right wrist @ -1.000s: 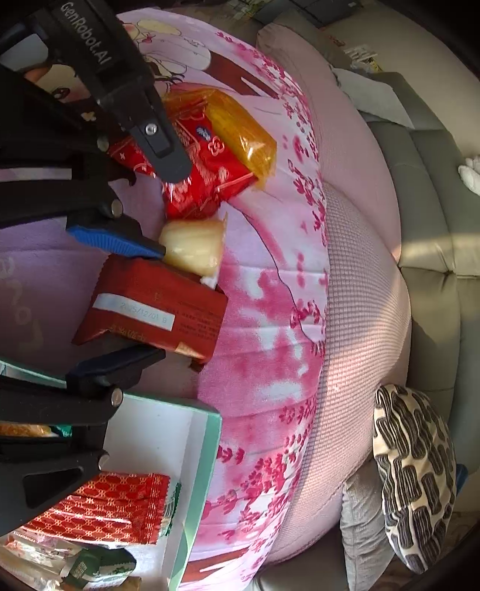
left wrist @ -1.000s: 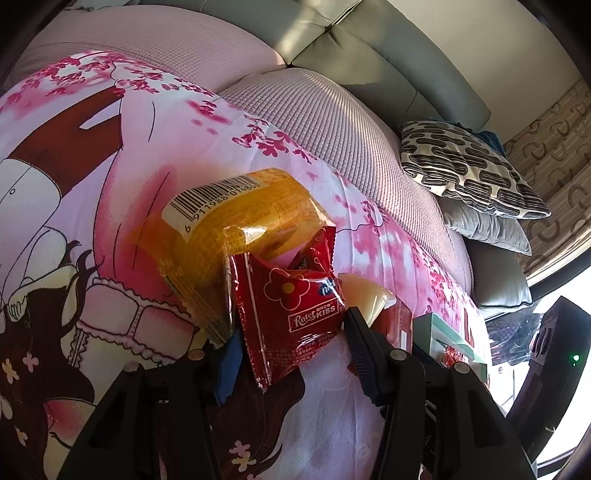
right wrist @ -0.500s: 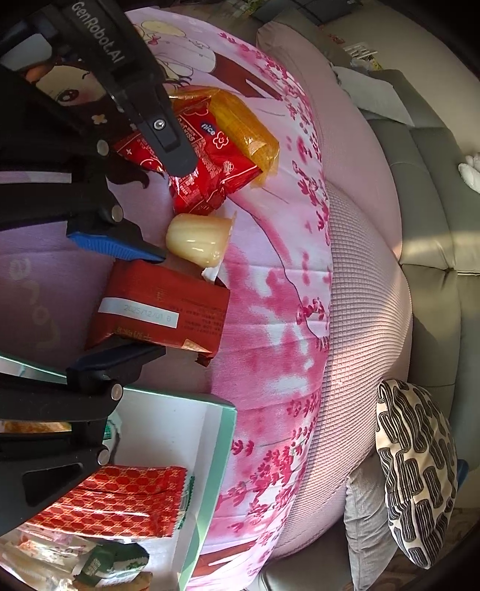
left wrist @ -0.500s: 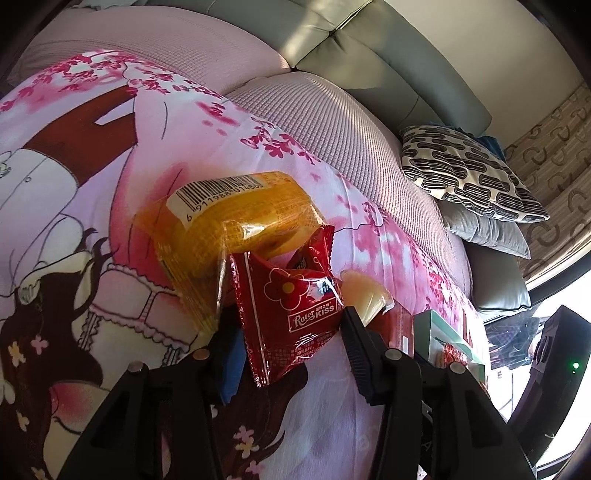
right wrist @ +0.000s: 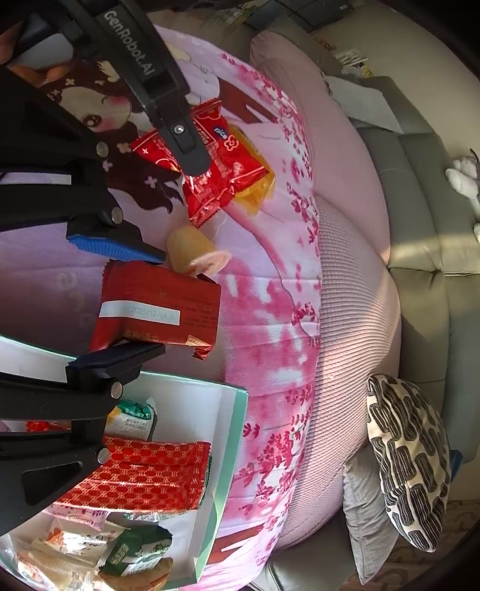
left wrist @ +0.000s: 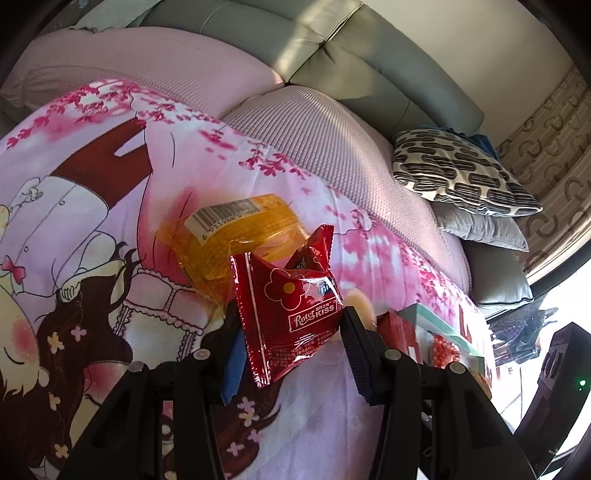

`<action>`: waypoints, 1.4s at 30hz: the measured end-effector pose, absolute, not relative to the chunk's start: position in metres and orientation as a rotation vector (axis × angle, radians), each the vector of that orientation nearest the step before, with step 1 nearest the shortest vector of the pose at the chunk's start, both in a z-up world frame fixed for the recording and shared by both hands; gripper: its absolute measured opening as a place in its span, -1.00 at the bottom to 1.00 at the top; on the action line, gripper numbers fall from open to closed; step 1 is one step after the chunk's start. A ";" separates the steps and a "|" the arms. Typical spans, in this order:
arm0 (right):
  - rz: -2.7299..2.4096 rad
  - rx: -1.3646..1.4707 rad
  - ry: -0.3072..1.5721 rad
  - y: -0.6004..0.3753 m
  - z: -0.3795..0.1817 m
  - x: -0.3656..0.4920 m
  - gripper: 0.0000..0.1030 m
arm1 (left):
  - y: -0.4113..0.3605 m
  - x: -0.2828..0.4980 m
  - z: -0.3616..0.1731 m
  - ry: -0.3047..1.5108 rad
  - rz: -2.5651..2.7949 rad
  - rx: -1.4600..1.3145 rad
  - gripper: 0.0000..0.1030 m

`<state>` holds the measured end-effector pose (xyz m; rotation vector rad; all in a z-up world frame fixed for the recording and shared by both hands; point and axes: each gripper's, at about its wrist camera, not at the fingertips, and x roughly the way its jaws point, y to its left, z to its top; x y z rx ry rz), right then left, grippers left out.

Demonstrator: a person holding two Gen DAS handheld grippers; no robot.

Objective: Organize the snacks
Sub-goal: 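Lift and carry the Rolls Kiss bag and red box pack over the green-rimmed box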

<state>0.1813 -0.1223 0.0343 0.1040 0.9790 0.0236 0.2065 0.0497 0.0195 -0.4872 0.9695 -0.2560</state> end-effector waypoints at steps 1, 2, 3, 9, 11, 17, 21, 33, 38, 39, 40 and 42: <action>0.025 0.107 0.974 -0.122 0.036 0.179 -0.14 | 0.049 0.205 0.022 0.965 -0.259 -0.486 -0.02; 0.028 0.111 0.968 -0.123 0.039 0.176 -0.14 | 0.049 0.203 0.025 0.959 -0.263 -0.484 -0.02; 0.031 0.114 0.963 -0.123 0.041 0.174 -0.13 | 0.049 0.201 0.027 0.953 -0.266 -0.482 -0.02; 0.042 0.131 0.923 -0.126 0.054 0.158 -0.14 | 0.048 0.192 0.042 0.918 -0.273 -0.479 -0.02; 0.046 0.137 0.910 -0.127 0.058 0.153 -0.14 | 0.047 0.189 0.046 0.910 -0.275 -0.479 -0.02; 0.042 0.154 0.877 -0.135 0.070 0.138 -0.14 | 0.043 0.181 0.057 0.884 -0.287 -0.475 -0.02; 0.012 0.171 0.860 -0.150 0.077 0.129 -0.14 | 0.037 0.177 0.062 0.876 -0.298 -0.467 -0.02; -0.175 0.249 0.785 -0.232 0.100 0.102 -0.13 | -0.032 0.162 0.076 0.876 -0.455 -0.369 -0.02; -0.244 0.287 0.760 -0.265 0.105 0.092 -0.14 | -0.059 0.154 0.079 0.880 -0.511 -0.322 -0.02; -0.258 0.295 0.754 -0.271 0.107 0.090 -0.14 | -0.065 0.153 0.080 0.882 -0.522 -0.310 -0.02; -0.270 0.302 0.749 -0.277 0.108 0.088 -0.14 | -0.069 0.151 0.080 0.883 -0.528 -0.303 -0.02; -0.295 0.316 0.737 -0.288 0.111 0.082 -0.13 | -0.079 0.148 0.080 0.886 -0.547 -0.284 -0.02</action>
